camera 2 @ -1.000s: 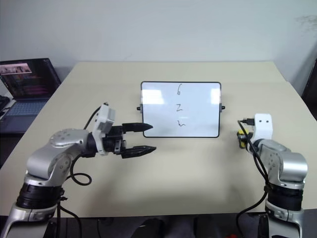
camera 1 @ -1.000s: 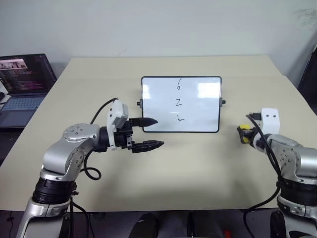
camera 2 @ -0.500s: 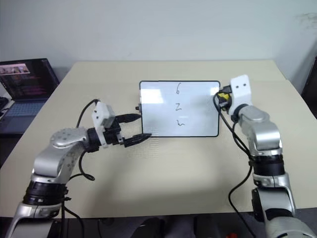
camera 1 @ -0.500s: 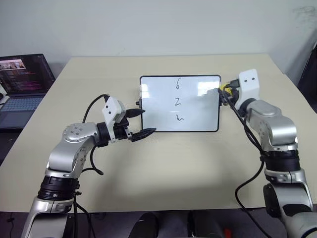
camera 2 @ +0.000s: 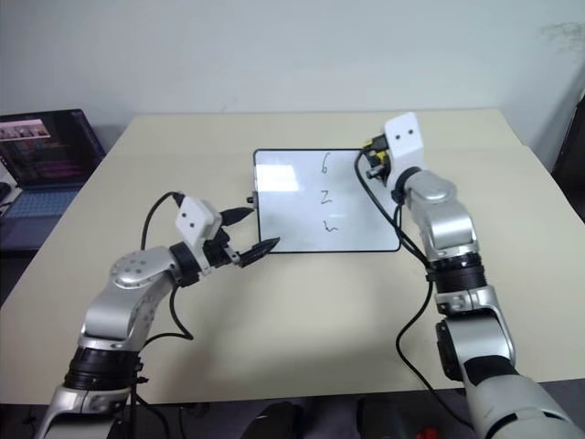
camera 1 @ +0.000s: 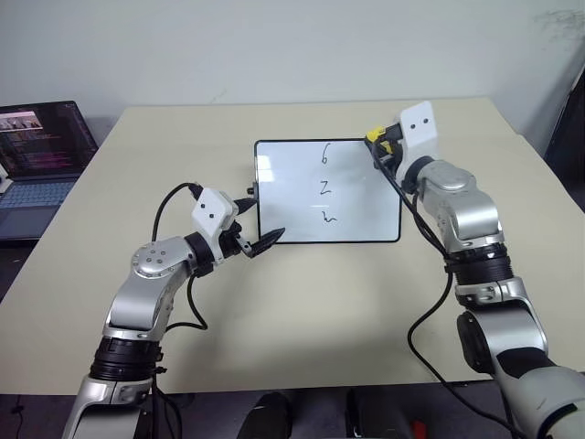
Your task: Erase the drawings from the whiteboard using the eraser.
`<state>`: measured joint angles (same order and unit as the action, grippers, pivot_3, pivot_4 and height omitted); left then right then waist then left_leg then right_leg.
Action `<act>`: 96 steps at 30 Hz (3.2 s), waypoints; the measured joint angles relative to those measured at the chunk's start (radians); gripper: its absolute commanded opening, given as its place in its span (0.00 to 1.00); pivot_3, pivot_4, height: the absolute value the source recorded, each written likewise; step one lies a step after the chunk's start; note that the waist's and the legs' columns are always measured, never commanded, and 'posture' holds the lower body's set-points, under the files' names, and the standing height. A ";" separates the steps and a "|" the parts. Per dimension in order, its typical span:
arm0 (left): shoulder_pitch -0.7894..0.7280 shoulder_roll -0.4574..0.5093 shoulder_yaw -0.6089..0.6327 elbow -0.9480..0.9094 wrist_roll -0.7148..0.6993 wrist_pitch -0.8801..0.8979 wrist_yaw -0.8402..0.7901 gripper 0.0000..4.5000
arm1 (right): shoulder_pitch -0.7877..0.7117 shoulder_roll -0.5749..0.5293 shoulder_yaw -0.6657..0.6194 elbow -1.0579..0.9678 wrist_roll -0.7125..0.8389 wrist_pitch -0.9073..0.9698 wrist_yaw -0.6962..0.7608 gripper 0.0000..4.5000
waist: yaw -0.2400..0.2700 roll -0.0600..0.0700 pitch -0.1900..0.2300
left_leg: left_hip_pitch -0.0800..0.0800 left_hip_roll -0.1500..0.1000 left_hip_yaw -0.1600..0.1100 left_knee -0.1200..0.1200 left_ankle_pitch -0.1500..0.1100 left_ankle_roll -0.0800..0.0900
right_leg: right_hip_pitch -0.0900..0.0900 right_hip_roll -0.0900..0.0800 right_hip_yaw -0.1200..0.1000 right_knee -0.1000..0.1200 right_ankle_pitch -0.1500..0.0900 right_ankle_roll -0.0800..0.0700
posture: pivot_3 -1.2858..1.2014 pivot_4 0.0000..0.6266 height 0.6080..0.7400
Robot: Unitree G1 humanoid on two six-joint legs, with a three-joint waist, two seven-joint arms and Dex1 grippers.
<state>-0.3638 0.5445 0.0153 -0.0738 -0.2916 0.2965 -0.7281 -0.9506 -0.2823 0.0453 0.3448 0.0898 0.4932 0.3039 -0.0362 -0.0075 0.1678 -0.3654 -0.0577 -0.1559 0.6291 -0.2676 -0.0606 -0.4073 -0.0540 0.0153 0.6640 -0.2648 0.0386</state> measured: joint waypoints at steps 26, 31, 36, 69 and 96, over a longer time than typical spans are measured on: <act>-0.019 -0.030 -0.005 0.004 0.023 -0.003 0.044 1.00 | -0.130 0.131 0.035 0.206 -0.044 -0.160 0.043 0.21 | -0.012 0.000 0.000 | 0.000 0.000 0.000 0.000 0.000 0.000 | -0.001 0.000 0.001 0.001 0.000 0.000 | 0.52 0.24 1.00; -0.019 -0.030 -0.005 0.004 0.023 -0.003 0.050 1.00 | -0.142 0.133 0.035 0.232 -0.064 -0.176 0.046 0.21 | -0.017 0.000 0.000 | 0.000 0.000 0.000 0.000 0.000 0.000 | -0.002 0.000 0.001 0.001 0.000 0.000 | 0.52 0.24 1.00; -0.015 -0.033 -0.005 0.004 0.023 -0.003 0.062 1.00 | -0.156 0.133 0.035 0.248 -0.068 -0.183 0.050 0.21 | -0.020 0.000 0.000 | 0.000 0.000 0.000 0.000 0.000 0.000 | -0.002 0.000 0.001 0.001 0.000 0.000 | 0.52 0.24 1.00; -0.015 -0.036 0.009 -0.017 0.021 0.006 0.067 1.00 | -0.221 0.143 0.096 0.425 -0.178 -0.232 0.065 0.21 | -0.021 0.000 0.000 | 0.000 0.000 0.000 0.000 0.000 -0.001 | -0.002 0.000 0.001 0.002 0.000 0.000 | 0.52 0.24 1.00; -0.001 -0.037 0.014 -0.035 0.023 0.005 0.068 1.00 | -0.082 0.141 0.169 0.245 -0.194 -0.131 0.130 0.21 | -0.021 -0.001 -0.001 | 0.002 -0.001 -0.001 0.007 -0.001 0.002 | -0.002 0.000 0.003 0.014 0.000 0.000 | 0.52 0.24 1.00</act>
<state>-0.3650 0.5080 0.0288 -0.1087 -0.2691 0.3015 -0.6599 -1.0330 -0.1412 0.2143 0.5897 -0.1037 0.3618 0.4336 -0.0570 -0.0081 0.1672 -0.3631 -0.0586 -0.1566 0.6357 -0.2688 -0.0584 -0.4096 -0.0535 0.0178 0.6780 -0.2647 0.0382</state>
